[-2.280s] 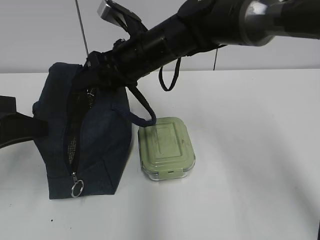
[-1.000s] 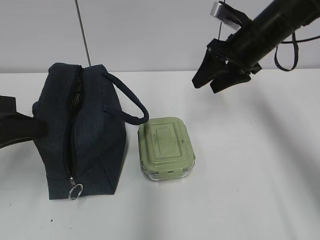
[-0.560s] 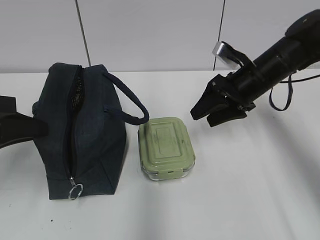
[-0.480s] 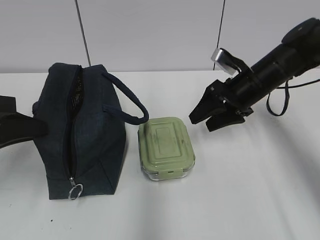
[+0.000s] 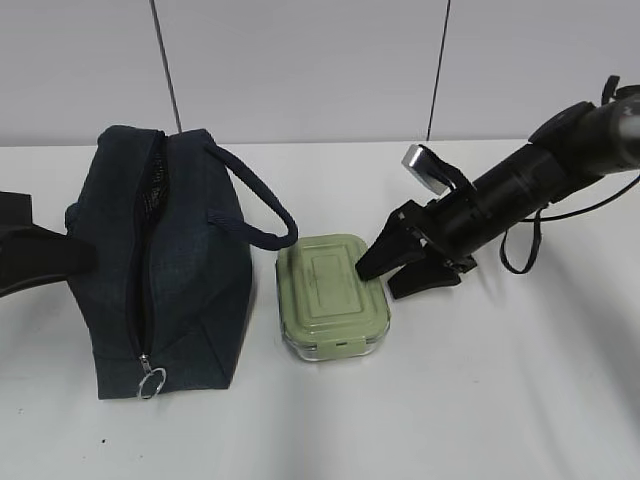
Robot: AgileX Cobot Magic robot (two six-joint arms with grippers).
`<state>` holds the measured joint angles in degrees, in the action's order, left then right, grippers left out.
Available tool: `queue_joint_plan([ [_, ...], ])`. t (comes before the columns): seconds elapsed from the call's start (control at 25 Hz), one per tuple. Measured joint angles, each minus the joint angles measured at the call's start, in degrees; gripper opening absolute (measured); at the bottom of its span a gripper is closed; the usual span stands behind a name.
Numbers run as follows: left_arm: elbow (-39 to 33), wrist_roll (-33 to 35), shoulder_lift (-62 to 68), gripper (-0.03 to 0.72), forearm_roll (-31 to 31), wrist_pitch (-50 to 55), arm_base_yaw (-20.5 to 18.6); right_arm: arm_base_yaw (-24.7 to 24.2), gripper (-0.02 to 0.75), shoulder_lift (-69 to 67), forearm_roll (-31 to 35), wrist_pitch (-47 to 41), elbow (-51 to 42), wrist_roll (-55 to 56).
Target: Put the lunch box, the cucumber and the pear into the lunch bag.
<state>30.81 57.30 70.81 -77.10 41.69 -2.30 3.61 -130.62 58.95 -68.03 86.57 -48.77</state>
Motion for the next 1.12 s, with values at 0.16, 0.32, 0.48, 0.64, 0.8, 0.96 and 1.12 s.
queue_joint_plan([
  [0.16,0.0,0.0,0.0,-0.015,0.0,0.06,0.0,1.0,0.608,-0.98,1.71,0.0,0.0,-1.27],
  [0.32,0.0,0.0,0.0,-0.015,0.0,0.06,0.0,1.44,0.581,-0.99,2.65,0.03,0.0,-2.42],
  [0.48,0.0,0.0,0.0,-0.015,0.0,0.06,0.0,1.46,0.506,-0.99,3.04,0.12,0.0,-2.79],
  [0.64,0.0,0.0,0.0,-0.015,0.0,0.06,0.0,1.46,0.432,-0.99,3.73,0.01,0.0,-2.79],
  [0.8,0.0,0.0,0.0,-0.015,0.0,0.11,0.0,1.46,0.409,-0.99,4.11,0.01,0.0,-2.97],
  [0.96,0.0,0.0,0.0,-0.015,0.0,0.1,0.0,1.46,0.405,-0.99,4.34,-0.08,0.0,-3.21],
  [1.12,0.0,0.0,0.0,-0.015,0.0,0.1,0.0,1.46,0.404,-0.99,4.69,-0.11,0.0,-3.54],
])
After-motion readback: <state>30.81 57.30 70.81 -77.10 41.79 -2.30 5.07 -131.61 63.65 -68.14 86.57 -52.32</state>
